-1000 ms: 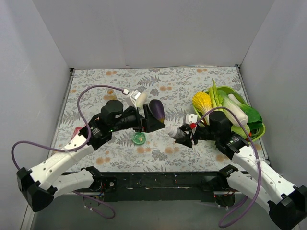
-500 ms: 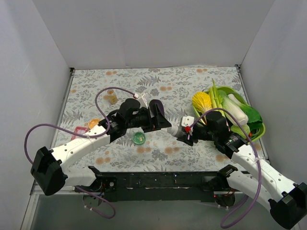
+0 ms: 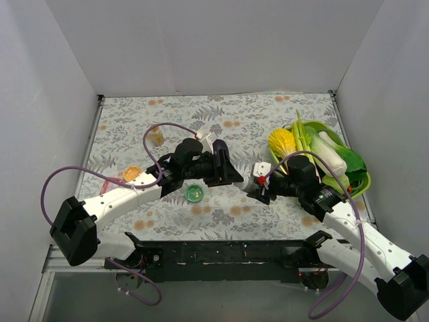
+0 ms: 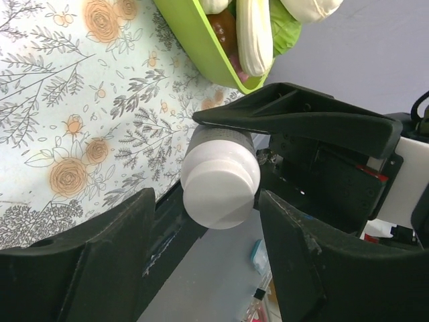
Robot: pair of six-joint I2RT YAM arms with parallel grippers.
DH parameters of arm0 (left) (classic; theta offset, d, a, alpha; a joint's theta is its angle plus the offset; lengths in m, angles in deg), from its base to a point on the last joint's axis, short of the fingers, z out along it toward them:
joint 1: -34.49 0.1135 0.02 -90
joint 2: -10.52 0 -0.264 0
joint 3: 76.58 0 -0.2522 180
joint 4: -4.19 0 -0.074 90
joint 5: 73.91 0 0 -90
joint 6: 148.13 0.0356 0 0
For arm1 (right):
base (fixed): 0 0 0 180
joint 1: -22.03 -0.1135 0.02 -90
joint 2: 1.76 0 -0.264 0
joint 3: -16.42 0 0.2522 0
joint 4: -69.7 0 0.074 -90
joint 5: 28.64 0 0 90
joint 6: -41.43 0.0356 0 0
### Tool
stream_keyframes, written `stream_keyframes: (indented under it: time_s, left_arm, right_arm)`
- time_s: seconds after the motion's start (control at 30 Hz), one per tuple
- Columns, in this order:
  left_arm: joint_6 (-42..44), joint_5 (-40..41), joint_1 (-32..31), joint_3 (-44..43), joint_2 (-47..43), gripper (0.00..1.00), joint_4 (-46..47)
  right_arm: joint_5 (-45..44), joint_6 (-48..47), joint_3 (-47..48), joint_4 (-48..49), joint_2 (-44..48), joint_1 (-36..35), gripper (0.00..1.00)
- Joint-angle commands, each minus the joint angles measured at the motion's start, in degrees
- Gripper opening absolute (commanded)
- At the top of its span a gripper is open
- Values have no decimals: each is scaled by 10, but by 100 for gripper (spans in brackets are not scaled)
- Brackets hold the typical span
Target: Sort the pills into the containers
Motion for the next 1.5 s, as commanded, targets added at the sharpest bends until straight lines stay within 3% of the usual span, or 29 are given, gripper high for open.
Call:
stream_keyframes:
  time_s: [0.0,0.33,0.5,0.57,0.63,0.73,0.77,0.83,0.87,0.9,1.03,1.1,1.27,1.33,1.47]
  left_arm:
    - [4,-26,-6,-20,-1,57,26]
    - [65,-96,-6,-1,-7,25,39]
    - [243,-187,-6,12,-30,15,29]
    - [292,-258,-6,27,-52,15,27]
    - [357,-315,-6,37,-67,14,26]
    - [408,-334,-5,38,-93,14,10]
    - [414,-337,-5,36,-99,16,8]
    - [421,-336,-4,29,-112,20,3]
    - [422,-324,-4,25,-116,25,1]
    - [421,-318,-2,24,-119,33,-3]
    - [366,-281,11,29,-152,84,21]
    - [327,-248,20,30,-169,95,29]
    - [265,-191,42,28,-221,98,13]
    - [213,-118,47,25,-229,98,-23]
    - [104,-94,67,33,-210,98,-63]
  right_arm:
    - [6,10,21,28,0,-3,1]
    - [36,35,23,30,1,-2,1]
    - [169,121,12,48,6,7,1]
    - [227,173,-7,94,9,12,1]
    - [307,294,-30,198,13,18,1]
    - [383,524,-98,356,7,26,1]
    - [391,580,-140,490,5,28,1]
    - [398,700,-167,592,-4,34,1]
    - [397,708,-173,613,-6,36,1]
    - [393,705,-172,604,-6,36,1]
    - [382,590,-137,461,3,39,1]
    - [373,543,-131,416,6,38,1]
    - [353,445,-108,313,19,40,1]
    - [323,344,-87,219,23,40,1]
    - [225,135,-9,56,30,40,1]
